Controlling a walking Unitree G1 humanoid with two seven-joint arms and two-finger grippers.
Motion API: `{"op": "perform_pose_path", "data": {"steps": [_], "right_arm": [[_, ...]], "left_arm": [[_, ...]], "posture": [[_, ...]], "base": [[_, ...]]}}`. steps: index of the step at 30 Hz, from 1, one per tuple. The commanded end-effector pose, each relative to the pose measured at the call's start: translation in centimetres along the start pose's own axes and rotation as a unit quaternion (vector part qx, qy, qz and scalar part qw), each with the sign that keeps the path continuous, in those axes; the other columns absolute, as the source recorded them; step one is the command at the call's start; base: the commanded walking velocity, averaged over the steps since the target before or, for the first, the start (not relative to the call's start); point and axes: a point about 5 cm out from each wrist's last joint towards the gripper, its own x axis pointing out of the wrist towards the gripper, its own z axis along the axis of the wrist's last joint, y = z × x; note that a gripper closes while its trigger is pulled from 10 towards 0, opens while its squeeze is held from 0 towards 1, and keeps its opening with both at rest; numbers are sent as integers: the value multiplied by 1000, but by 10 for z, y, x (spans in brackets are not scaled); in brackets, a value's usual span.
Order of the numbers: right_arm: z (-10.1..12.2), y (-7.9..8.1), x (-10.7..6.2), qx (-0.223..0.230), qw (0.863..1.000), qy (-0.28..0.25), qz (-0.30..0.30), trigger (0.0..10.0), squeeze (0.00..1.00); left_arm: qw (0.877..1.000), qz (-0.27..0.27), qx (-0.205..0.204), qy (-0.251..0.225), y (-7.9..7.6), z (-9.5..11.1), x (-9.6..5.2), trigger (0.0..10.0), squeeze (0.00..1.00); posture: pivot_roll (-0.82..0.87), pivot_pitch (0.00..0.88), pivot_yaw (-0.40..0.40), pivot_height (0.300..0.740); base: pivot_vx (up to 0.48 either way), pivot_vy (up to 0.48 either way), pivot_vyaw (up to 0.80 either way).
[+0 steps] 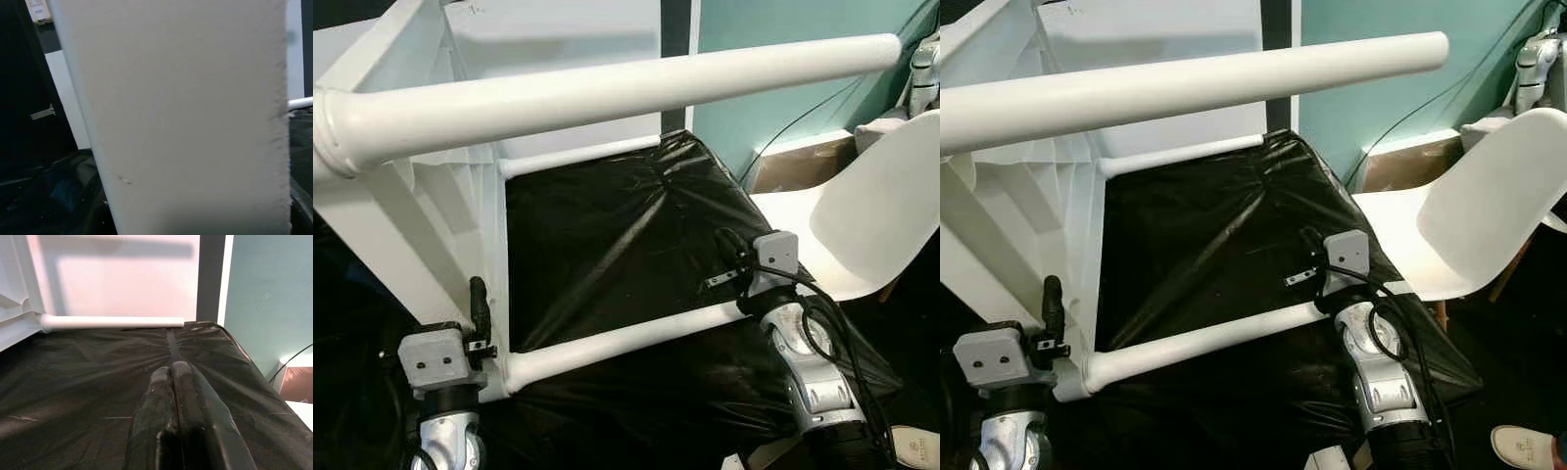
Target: Building children table
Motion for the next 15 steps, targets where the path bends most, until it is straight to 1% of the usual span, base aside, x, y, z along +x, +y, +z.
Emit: {"op": "perform_pose_path", "data": {"steps": [1, 2, 3, 4, 7, 8, 11, 15], "right_arm": [[-2, 0, 2, 4, 1000, 5, 1, 10000, 0], [-2, 0, 2, 4, 1000, 5, 1, 10000, 0], [-2, 1, 2, 4, 1000, 6, 1, 10000, 0], [-2, 1, 2, 4, 1000, 6, 1, 10000, 0], [-2, 1, 3, 4, 1000, 6, 2, 10000, 0], [-3, 2, 4, 4, 1000, 6, 3, 10000, 0], [-3, 2, 4, 4, 1000, 6, 3, 10000, 0], [-3, 3, 5, 4, 1000, 6, 5, 10000, 0]], "left_arm": [[980, 110, 61, 156, 31, -51, -36, 10000, 0], [980, 110, 61, 156, 31, -51, -36, 10000, 0], [982, 96, 54, 155, 26, -51, -37, 10000, 0], [982, 91, 53, 154, 24, -51, -38, 10000, 0], [983, 88, 53, 155, 22, -52, -38, 10000, 0], [980, 95, 54, 165, 22, -56, -43, 10000, 0], [980, 97, 55, 167, 22, -57, -44, 10000, 0], [982, 88, 47, 162, 16, -57, -41, 10000, 0]], "posture": [[146, 0, 27, 740], [146, 0, 27, 740], [147, 0, 28, 740], [147, 0, 28, 740], [147, 0, 29, 740], [145, 0, 27, 740], [146, 0, 26, 740], [146, 0, 24, 740]], "base": [[0, 0, 0], [0, 0, 0], [0, 0, 0], [0, 0, 0], [0, 0, 0], [0, 0, 0], [0, 0, 0], [0, 0, 0]]}}
